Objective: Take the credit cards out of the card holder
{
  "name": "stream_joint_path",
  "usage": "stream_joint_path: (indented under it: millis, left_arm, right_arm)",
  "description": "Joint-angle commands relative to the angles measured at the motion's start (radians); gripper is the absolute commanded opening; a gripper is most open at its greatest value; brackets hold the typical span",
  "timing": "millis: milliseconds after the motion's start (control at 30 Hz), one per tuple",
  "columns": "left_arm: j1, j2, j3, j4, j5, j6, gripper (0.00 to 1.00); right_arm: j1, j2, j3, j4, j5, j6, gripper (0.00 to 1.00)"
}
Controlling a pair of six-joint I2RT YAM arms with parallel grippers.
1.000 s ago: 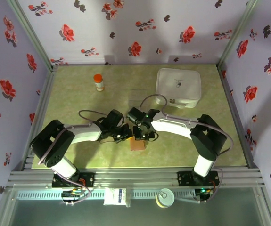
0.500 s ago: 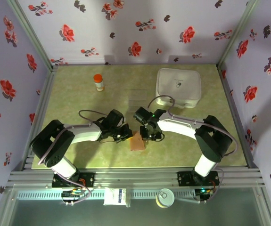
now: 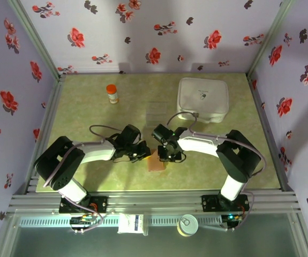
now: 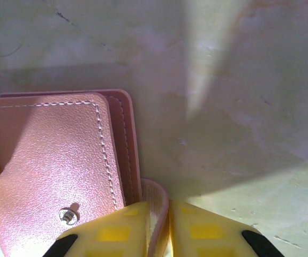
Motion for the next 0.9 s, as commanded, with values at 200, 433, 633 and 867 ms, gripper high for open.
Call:
stream_joint_path:
  millis: [200, 433, 633, 867]
  left_arm:
    - [0.005, -0.027, 0.010, -0.040, -0.007, 0.011, 0.11]
    - [0.076, -0.142, 0.026, -0.120, -0.021, 0.071, 0.18]
    - [0.186, -0.232, 0.031, -0.192, -0.025, 0.137, 0.19]
    - [0.251, -0.267, 0.060, -0.281, 0.003, 0.228, 0.20]
  right_arm:
    - [-0.010, -0.010, -0.017, 0.012, 0.004, 0.014, 0.10]
    - [-0.031, -0.091, -0.009, -0.055, 0.050, -0.003, 0.06]
    - [-0.033, -0.153, 0.041, -0.121, 0.083, -0.016, 0.03]
    - [-0.033, -0.164, 0.122, -0.183, 0.100, -0.034, 0.02]
